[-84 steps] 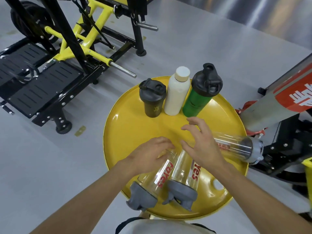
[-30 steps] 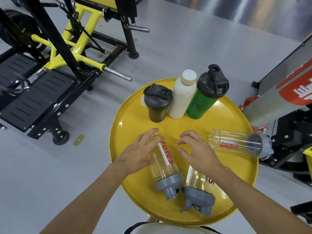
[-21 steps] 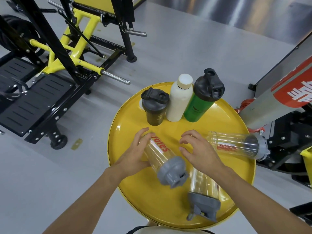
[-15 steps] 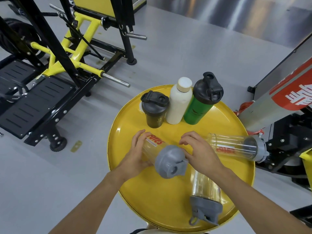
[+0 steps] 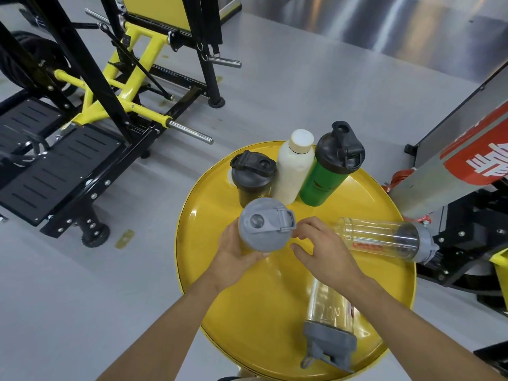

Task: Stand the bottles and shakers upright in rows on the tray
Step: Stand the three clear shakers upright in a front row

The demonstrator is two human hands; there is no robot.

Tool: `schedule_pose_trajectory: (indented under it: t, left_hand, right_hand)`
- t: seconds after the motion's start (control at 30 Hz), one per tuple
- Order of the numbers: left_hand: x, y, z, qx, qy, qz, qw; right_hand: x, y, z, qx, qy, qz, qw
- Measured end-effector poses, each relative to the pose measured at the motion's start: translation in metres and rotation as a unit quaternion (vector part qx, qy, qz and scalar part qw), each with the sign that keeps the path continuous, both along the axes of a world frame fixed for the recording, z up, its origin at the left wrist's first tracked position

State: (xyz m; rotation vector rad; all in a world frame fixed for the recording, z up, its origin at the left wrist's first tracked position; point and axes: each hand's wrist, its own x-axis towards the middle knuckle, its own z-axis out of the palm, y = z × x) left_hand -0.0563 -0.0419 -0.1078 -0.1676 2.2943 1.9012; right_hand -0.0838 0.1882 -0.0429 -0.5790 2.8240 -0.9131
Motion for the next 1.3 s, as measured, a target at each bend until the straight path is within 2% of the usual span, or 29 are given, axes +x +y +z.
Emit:
schedule_pose_trajectory:
  t: [0.1,0.17,0.33,1.3]
  left_hand:
    - [-0.002,0.002,0.001,-0.079,-0.016,-0.002,0.997]
    - [-0.004,0.004,0.001,-0.096,-0.031,0.011,0.995]
    - [-0.015,0.006,0.011,-0.105,-0.07,0.027,0.992]
    - [-0.011,0.014,0.017,-0.107,-0.065,0.073,0.989]
  right_hand:
    - [0.001,-0.001,0.0,-0.007,-0.002,0.006,1.0]
    - [0.002,-0.001,0.0,-0.011,-0.002,0.006,1.0]
    - [0.003,0.0,-0.003,-0.016,-0.002,0.007,1.0]
    - [-0.006,0.005,-0.002,-0.02,-0.003,0.027,0.999]
